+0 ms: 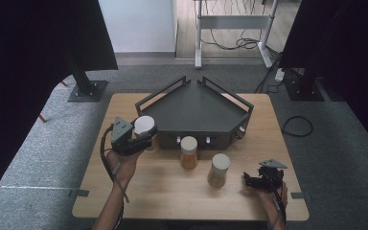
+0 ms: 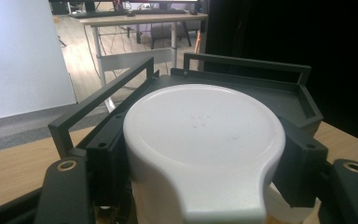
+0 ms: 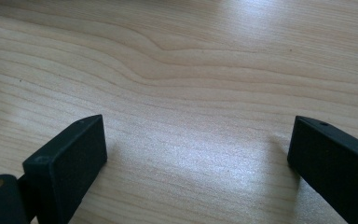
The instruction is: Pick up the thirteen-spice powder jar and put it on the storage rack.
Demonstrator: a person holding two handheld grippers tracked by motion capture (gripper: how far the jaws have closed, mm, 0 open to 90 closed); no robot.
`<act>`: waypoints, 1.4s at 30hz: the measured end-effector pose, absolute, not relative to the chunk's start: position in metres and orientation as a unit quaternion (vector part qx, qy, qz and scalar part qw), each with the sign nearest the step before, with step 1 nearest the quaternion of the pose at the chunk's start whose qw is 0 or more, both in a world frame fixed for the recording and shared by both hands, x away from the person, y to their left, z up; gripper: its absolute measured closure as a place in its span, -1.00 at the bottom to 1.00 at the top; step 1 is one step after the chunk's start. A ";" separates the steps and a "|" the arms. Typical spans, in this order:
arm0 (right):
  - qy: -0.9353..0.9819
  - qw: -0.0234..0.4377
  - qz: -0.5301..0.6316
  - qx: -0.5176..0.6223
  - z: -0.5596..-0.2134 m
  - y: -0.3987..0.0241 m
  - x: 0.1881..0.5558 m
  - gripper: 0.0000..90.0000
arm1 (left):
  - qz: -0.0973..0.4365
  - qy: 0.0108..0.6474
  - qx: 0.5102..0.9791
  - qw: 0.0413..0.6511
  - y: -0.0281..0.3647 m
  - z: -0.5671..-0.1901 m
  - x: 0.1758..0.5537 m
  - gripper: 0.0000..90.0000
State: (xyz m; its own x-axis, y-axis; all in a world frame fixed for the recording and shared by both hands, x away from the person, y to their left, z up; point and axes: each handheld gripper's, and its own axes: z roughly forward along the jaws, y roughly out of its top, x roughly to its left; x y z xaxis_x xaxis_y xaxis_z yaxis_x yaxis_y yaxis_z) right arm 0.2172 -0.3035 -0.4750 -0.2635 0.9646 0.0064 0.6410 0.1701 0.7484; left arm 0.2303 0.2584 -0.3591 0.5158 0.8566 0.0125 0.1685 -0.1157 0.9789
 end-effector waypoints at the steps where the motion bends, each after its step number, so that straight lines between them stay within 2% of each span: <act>1: 0.724 0.247 0.328 0.554 -0.475 -0.304 0.217 -0.91 | 0.315 0.379 0.677 0.547 0.258 -0.359 0.232 -0.31; 42: 0.725 0.246 0.329 0.553 -0.475 -0.304 0.217 -0.91 | 0.316 0.399 0.675 0.534 0.228 -0.335 0.294 -0.31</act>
